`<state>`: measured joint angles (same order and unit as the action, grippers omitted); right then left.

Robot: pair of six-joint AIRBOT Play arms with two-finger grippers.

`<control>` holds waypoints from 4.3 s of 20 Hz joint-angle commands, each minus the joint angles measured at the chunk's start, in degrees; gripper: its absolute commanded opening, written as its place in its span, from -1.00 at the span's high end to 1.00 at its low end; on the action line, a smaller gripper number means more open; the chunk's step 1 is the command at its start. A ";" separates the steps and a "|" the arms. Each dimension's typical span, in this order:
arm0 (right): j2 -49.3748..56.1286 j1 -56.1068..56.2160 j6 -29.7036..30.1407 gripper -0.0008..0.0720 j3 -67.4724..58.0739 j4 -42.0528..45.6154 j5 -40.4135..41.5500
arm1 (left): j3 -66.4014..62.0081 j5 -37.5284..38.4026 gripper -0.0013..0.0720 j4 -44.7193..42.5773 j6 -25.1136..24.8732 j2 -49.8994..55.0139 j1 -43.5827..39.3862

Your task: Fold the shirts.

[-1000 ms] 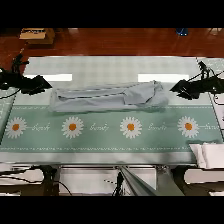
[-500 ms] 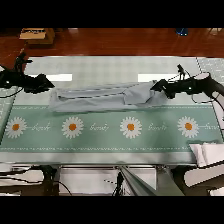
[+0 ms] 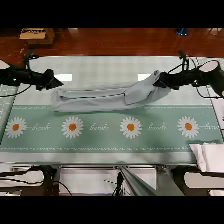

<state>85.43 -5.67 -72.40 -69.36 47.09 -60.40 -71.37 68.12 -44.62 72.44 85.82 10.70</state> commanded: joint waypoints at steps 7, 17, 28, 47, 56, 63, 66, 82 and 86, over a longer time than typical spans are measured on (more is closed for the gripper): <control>-16.85 0.22 -12.52 0.93 -0.07 10.60 -11.58 | 0.00 -9.29 0.91 5.88 3.26 3.10 -27.17; -25.53 9.44 -21.77 0.93 -0.07 16.13 -14.69 | 0.00 -17.18 0.91 7.45 6.67 11.10 -46.84; -34.25 9.84 -25.46 0.93 0.13 24.15 -21.88 | -0.02 -26.43 0.92 10.95 6.12 8.81 -46.05; 9.20 52.48 -34.93 0.91 0.26 5.09 44.39 | 1.97 -1.49 0.92 -9.42 7.34 -40.09 9.51; -4.63 42.21 -24.24 -0.49 -0.55 20.06 19.76 | 14.43 -5.90 0.92 -9.44 6.10 -38.80 3.58; -21.84 18.80 -18.25 -0.51 1.38 47.43 -20.44 | 14.43 -9.40 0.92 -9.44 6.08 -38.60 3.58; -23.82 10.34 -17.81 -0.69 13.66 30.27 -12.98 | 14.43 -8.98 0.91 -9.44 6.05 -38.62 3.58; -8.81 30.71 9.60 -0.60 40.04 -39.91 29.94 | 14.43 -7.45 0.91 -9.70 6.03 -38.58 3.58; -8.74 30.64 9.20 0.04 35.52 -44.02 34.03 | 14.56 -7.48 0.91 -10.10 6.03 -37.99 3.58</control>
<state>75.53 24.10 -65.25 -30.70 8.19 -28.69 -56.88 60.69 -54.43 78.48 47.51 14.28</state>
